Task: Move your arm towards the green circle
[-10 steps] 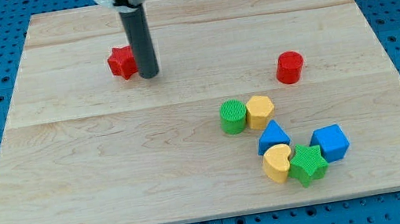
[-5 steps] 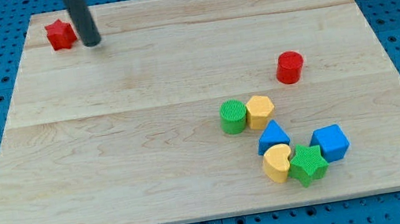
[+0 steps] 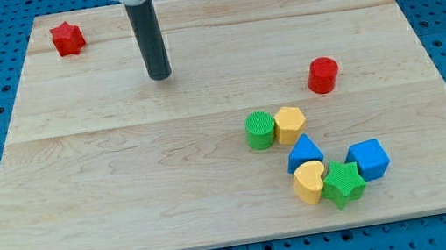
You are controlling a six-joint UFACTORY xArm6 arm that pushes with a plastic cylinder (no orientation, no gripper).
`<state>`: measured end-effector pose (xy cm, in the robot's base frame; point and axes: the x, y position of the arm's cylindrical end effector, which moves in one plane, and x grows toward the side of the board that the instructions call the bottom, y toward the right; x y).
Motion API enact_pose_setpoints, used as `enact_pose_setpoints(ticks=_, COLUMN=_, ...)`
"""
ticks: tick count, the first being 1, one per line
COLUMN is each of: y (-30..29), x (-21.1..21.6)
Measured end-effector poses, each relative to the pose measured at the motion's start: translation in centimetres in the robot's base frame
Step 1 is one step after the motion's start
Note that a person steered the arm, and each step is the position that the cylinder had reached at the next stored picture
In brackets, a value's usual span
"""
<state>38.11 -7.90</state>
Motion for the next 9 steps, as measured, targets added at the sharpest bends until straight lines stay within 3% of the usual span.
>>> enact_pose_setpoints(ticks=1, y=2.5, x=7.2)
enact_pose_setpoints(ticks=2, y=3.3, x=11.3)
enact_pose_setpoints(ticks=4, y=4.3, x=10.2)
enact_pose_setpoints(ticks=5, y=5.5, x=5.7)
enact_pose_setpoints(ticks=9, y=8.4, x=6.6)
